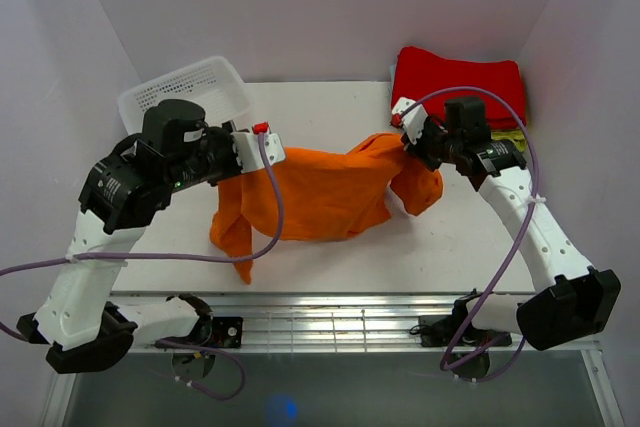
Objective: Fold and stack the trousers
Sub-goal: Flatten the trousers out
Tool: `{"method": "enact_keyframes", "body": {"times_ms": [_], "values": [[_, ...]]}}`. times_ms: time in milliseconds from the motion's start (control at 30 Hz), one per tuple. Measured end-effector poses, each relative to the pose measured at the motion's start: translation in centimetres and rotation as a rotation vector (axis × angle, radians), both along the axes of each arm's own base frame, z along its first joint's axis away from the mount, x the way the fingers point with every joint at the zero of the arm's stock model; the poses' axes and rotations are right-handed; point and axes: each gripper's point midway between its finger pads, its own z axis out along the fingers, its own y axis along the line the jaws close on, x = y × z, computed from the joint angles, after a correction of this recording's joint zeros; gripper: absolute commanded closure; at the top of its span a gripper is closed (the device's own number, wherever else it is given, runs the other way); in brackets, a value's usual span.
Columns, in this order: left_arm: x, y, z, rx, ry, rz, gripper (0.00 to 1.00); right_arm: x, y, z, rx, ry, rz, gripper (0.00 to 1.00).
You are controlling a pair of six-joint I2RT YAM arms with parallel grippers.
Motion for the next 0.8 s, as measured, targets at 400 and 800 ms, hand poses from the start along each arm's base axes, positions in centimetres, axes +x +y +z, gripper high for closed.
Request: {"method": "enact_keyframes", "body": {"times_ms": [400,800], "values": [[0.1,-1.3,-11.1,0.174,0.203,-0.103,1.00,-1.3,-2.5,-5.0,-0.163,0.019,0.025,0.92],[1.9,-4.1,-30.3,0.244,0.508,-0.070,1.00,6.6,-1.4,-8.0,-0.189,0.184,-0.046,0.06]]}}
